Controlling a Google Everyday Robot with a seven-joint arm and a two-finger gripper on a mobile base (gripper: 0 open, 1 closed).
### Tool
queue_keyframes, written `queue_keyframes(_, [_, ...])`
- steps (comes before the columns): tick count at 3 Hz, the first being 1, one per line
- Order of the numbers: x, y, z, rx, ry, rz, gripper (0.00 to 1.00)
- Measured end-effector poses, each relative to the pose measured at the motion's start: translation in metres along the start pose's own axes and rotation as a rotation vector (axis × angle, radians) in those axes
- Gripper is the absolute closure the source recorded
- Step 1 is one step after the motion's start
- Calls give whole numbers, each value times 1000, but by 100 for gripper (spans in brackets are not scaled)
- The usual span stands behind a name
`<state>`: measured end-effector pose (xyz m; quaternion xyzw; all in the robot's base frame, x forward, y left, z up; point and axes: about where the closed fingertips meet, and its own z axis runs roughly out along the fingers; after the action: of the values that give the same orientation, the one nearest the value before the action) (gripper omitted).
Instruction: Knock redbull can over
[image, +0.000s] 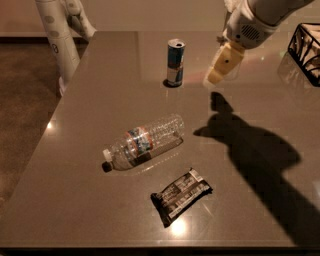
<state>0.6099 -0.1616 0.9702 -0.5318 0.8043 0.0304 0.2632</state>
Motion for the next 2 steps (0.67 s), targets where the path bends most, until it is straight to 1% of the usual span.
queue_keyframes(1, [-23,-27,29,8,-72,60,0])
queue_keyframes(2, [-46,-46,57,-10,-145,106,0])
